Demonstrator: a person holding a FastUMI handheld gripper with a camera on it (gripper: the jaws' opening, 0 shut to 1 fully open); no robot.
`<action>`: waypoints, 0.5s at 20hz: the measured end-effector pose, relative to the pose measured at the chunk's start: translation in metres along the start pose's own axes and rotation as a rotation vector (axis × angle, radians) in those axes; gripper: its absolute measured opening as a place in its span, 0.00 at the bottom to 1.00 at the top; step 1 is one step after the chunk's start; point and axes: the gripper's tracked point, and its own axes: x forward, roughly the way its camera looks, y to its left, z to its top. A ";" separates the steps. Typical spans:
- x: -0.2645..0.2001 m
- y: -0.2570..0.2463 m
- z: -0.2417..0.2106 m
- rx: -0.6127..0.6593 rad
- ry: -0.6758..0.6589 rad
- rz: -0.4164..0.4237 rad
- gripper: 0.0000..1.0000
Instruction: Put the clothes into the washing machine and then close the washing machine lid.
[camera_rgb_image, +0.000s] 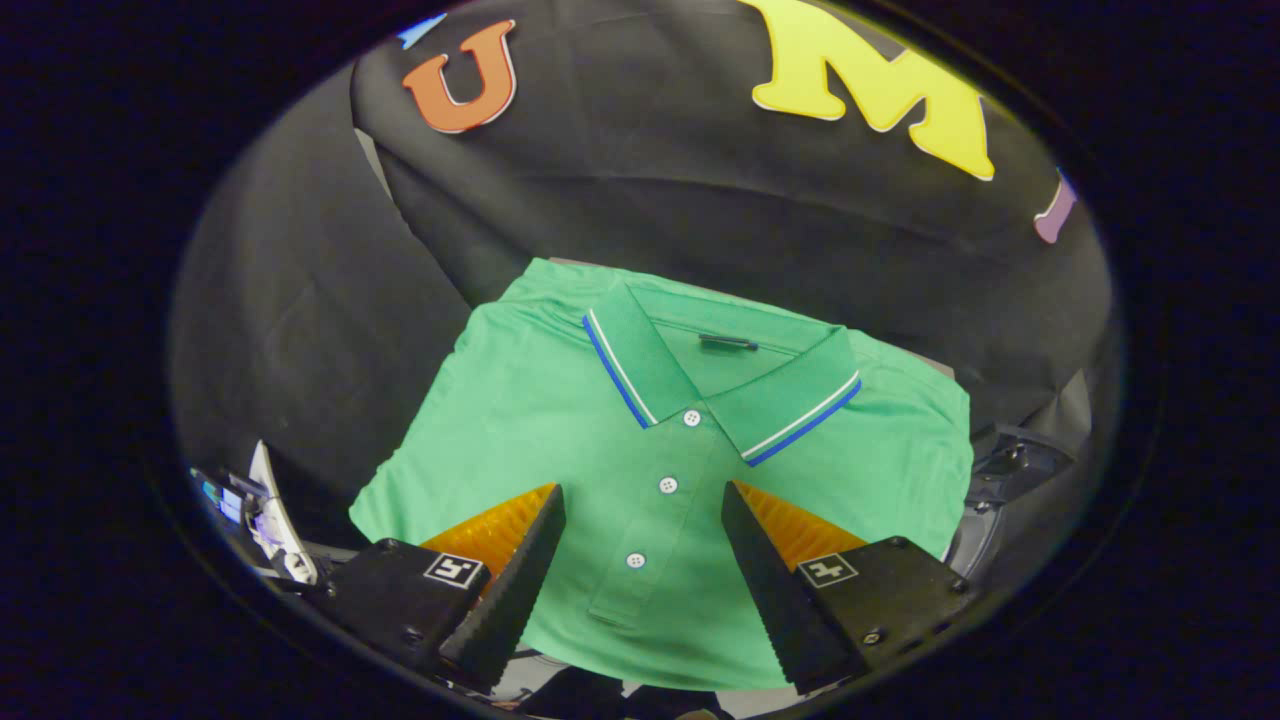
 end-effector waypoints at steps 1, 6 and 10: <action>0.004 0.003 -0.002 0.009 0.016 0.004 0.99; 0.013 0.002 -0.006 -0.015 0.034 -0.078 0.96; 0.012 0.002 -0.010 -0.018 0.045 -0.072 0.93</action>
